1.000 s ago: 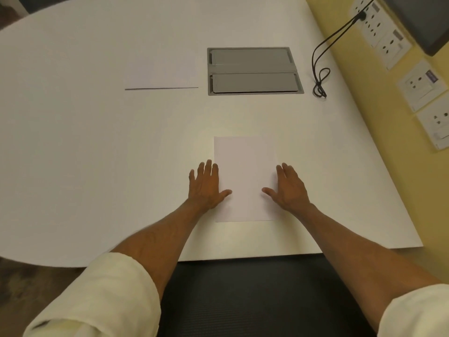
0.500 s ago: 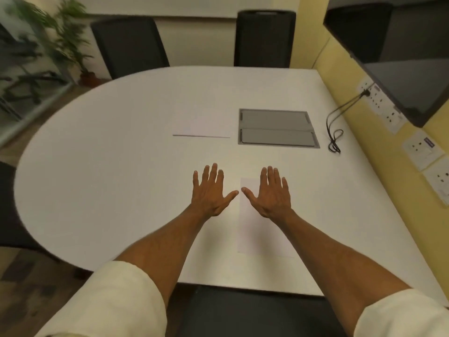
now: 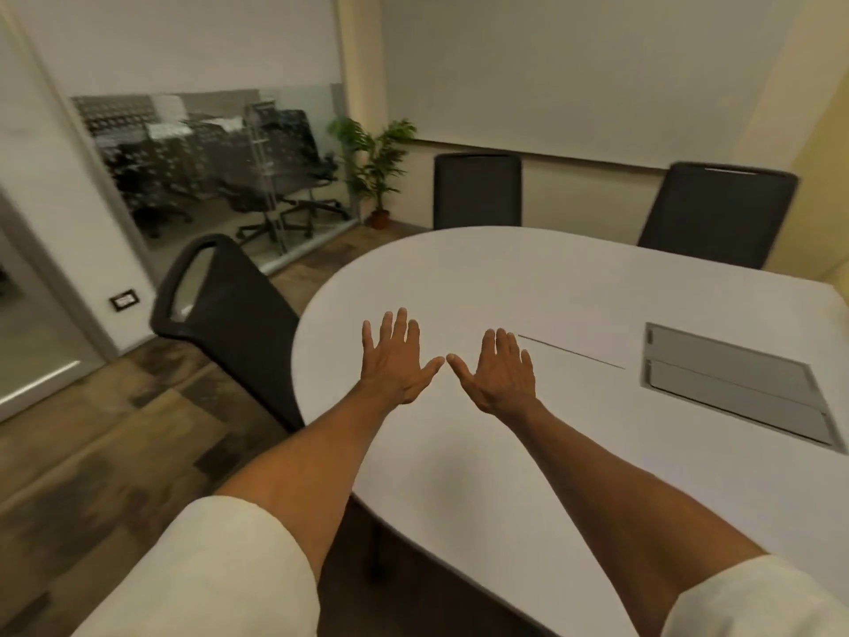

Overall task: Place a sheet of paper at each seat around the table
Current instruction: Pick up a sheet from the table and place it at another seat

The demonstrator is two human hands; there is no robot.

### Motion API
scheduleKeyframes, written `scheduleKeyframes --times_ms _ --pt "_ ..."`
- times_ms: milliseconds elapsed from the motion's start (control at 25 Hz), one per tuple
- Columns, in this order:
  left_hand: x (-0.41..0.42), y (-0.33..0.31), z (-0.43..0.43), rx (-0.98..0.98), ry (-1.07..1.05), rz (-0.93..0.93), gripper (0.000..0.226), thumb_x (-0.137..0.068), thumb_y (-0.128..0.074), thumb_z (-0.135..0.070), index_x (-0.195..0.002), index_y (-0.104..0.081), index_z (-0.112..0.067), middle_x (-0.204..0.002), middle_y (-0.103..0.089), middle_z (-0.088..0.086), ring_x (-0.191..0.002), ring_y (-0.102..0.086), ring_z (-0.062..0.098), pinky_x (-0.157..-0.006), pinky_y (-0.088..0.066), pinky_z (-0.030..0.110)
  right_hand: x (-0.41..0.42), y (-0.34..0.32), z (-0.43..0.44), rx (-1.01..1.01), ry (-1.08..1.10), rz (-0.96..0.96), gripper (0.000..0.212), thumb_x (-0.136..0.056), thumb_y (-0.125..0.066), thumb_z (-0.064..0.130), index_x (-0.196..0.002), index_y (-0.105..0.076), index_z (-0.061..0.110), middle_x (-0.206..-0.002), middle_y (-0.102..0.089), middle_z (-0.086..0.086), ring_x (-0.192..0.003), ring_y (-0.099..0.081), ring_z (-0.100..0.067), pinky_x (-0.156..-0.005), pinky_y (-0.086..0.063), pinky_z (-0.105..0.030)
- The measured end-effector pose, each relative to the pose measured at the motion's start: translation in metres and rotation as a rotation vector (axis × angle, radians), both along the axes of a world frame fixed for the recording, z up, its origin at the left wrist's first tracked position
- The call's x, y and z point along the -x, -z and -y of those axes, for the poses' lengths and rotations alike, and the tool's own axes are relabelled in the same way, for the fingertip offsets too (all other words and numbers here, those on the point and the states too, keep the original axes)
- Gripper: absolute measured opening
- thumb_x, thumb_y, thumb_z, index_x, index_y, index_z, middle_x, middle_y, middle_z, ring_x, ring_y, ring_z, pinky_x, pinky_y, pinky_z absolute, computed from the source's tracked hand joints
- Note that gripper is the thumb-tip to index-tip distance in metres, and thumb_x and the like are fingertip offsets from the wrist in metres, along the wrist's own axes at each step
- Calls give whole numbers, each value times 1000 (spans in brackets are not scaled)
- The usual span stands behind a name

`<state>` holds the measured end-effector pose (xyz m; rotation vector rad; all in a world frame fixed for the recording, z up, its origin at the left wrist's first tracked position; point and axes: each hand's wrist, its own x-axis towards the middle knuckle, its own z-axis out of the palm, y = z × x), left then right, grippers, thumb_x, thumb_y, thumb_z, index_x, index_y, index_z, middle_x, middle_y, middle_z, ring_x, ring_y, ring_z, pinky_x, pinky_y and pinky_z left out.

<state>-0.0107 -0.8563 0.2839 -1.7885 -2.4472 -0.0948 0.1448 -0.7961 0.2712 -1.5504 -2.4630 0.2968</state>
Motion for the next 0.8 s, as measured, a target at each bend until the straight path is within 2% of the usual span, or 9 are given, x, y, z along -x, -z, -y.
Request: scheduleKeyframes --times_ms 80,120,280,360,480,600,800 --pt "67 -13 32 -27 -89 7 79 -93 -21 -64 -152 -12 -14 -162 1 10 -149 4 30 -116 5 56 69 -10 21 -32 -79 4 88 -91 -19 69 -152 -12 6 -160 -12 -15 -149 -8 -29 -120 -9 -47" --pt "73 -18 34 -1 -106 19 78 -93 -22 -64 -152 -12 -14 -162 1 10 -149 4 30 -117 5 57 75 -12 21 -42 -77 -9 88 -90 -19 69 -152 -12 7 -160 -13 -15 -149 -9 -29 -119 -10 -48" --pt "182 -34 104 -45 -256 37 79 -92 -27 -63 -152 -13 -13 -162 -1 10 -149 4 29 -117 6 56 199 -27 65 -85 -207 27 88 -88 -18 72 -151 -16 11 -160 -17 -12 -148 -14 -32 -118 -15 -51" --pt "210 -39 122 -34 -311 67 79 -92 -29 -63 -152 -12 -13 -162 0 9 -149 4 28 -117 7 56 230 -33 77 -95 -236 33 88 -87 -18 73 -151 -18 13 -160 -18 -11 -147 -16 -32 -117 -15 -51" --pt "271 -45 166 -81 -434 106 79 -92 -30 -64 -152 -15 -14 -162 -1 8 -149 3 27 -117 7 56 300 -40 102 -146 -354 23 86 -87 -20 73 -147 -25 11 -153 -30 -13 -141 -29 -31 -115 -23 -50" --pt "308 -49 181 -83 -489 140 79 -91 -30 -64 -151 -18 -14 -162 -2 8 -149 2 27 -118 5 56 343 -46 112 -157 -424 -32 84 -87 -24 72 -142 -33 9 -144 -41 -12 -133 -38 -29 -110 -31 -48" --pt "377 -44 177 -84 -540 190 79 -92 -29 -64 -152 -16 -13 -162 -2 9 -149 0 27 -118 5 55 425 -45 104 -163 -496 -41 83 -88 -25 71 -139 -35 7 -141 -43 -13 -133 -37 -29 -111 -31 -47"
